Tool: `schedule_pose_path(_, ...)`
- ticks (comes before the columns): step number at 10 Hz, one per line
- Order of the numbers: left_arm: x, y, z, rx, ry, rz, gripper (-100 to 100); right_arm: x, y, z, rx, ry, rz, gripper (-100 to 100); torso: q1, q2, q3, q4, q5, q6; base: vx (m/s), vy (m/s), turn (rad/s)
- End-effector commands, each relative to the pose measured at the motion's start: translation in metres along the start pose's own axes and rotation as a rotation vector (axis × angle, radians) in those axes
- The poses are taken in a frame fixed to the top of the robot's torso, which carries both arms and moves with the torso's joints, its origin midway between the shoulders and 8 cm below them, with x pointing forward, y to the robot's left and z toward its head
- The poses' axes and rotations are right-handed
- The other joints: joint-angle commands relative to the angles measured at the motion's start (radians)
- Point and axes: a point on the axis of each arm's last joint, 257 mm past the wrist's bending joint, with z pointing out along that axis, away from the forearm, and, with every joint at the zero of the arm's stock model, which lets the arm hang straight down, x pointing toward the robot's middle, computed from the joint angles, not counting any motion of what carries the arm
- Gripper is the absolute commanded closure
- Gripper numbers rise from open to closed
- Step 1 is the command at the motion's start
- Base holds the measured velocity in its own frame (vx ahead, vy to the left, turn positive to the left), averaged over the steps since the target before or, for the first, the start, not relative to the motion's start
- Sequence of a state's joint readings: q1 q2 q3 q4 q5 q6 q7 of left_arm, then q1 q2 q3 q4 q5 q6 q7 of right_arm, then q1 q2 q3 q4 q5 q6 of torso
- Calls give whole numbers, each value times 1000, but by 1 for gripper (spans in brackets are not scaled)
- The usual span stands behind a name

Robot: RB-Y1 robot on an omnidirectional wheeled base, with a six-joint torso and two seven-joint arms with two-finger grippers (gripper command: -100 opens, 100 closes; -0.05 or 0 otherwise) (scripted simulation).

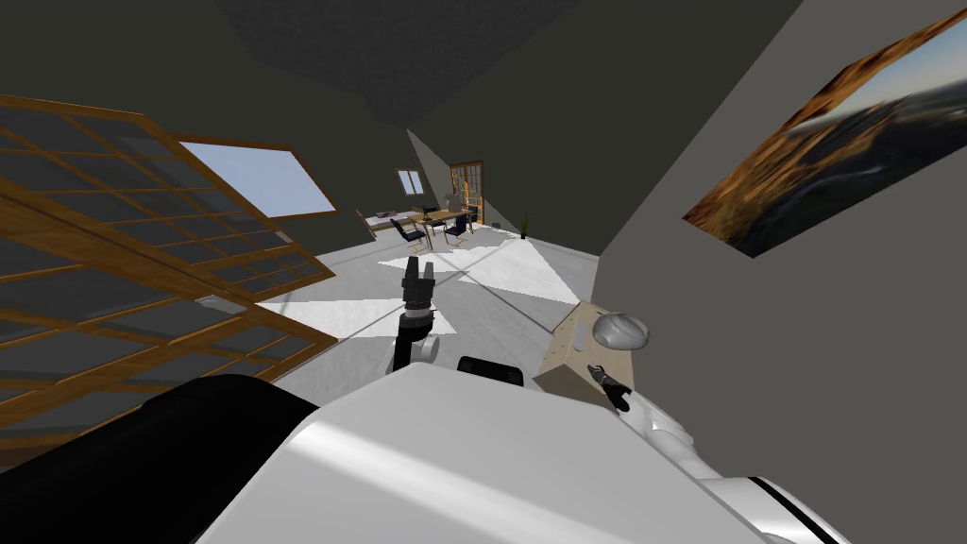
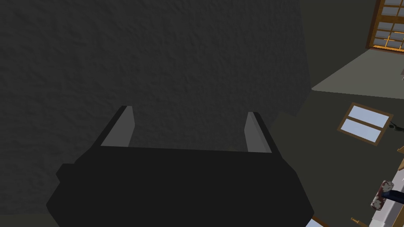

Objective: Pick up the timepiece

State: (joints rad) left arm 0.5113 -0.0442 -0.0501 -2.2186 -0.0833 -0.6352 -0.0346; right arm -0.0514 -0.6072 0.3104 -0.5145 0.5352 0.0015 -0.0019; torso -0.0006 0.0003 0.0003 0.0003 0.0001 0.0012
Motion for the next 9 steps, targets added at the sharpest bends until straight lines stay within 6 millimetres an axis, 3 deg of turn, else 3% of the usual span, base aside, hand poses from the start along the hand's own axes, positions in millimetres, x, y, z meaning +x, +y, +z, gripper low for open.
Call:
schedule_pose_path(1, 0, 0, 0, 0, 0, 0, 0, 0, 0, 0, 0, 0, 0, 0, 0, 0, 0, 0, 0, 0, 0, 0, 0)
schedule_pose_path(2, 0, 0, 0, 0, 0, 0, 0, 3, 15, 3, -2, -1, -2, -100, 0, 0, 0, 0, 0, 0, -20, -55, -21)
schedule_pose_path(7, 0, 0, 0, 0, 0, 0, 0, 8, 38, 6, -4, -1, -4, -100, -3, 1, 0, 0, -1, 0, -11, -62, -6)
schedule_pose_path(9, 0, 0, 0, 0, 0, 0, 0, 12, 61, 8, -6, -1, -7, -100, -4, 1, 0, 0, -1, 0, -18, -78, -14)
